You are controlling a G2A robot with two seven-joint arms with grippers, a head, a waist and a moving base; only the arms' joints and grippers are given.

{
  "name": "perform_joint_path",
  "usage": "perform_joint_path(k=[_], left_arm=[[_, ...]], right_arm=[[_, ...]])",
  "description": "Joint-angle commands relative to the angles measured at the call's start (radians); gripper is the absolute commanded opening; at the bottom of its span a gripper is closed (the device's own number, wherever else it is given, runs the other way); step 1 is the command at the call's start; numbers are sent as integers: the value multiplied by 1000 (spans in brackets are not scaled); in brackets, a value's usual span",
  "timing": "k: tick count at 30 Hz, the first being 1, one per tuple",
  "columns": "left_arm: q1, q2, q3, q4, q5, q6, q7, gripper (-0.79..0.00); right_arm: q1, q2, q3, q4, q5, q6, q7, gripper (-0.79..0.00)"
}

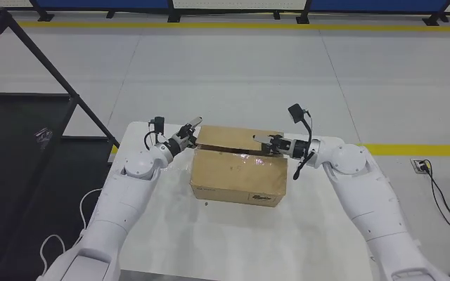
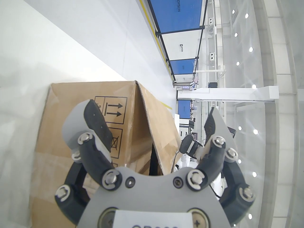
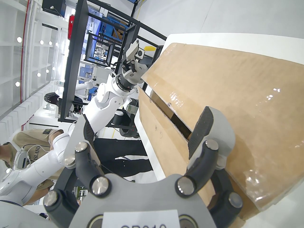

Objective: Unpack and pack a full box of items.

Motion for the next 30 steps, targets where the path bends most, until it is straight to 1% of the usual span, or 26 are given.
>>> perform_joint_path(k=[1,5,9,12,15,17,18,20,25,26,27,29,30], left_arm=[[-5,3,-17,8,-15,-8,20,0],[-13,20,-75,21,-65,-39,39,0],[-1,52,-149,14,-104,-88,37,0],[30,82,-206,-15,-118,-120,22,0],[84,114,-266,-72,-126,-138,3,0],[125,131,-299,-118,-132,-132,-20,0],[163,145,-326,-162,-135,-123,-38,0],[227,163,-364,-240,-139,-98,-64,0],[398,196,-441,-481,-127,-2,-98,0],[419,201,-451,-514,-119,12,-102,0],[457,208,-471,-575,-103,33,-99,0],[490,216,-493,-638,-83,78,-92,0],[490,216,-493,-638,-83,78,-92,0]], right_arm=[[-8,2,4,-6,22,9,15,0],[-17,4,9,-16,57,44,33,0],[-19,5,17,-1,102,79,46,0],[-11,4,15,20,123,99,60,0],[-3,2,6,42,133,110,72,0],[0,1,2,53,135,106,74,0],[0,1,0,61,140,100,77,0],[-1,0,-2,75,152,95,86,0],[-2,-2,-9,111,165,73,92,0],[-2,-2,-11,115,165,71,92,0],[0,-2,-13,123,159,68,89,0],[0,-2,-13,123,159,68,89,0],[0,-2,-13,123,159,68,89,0]])
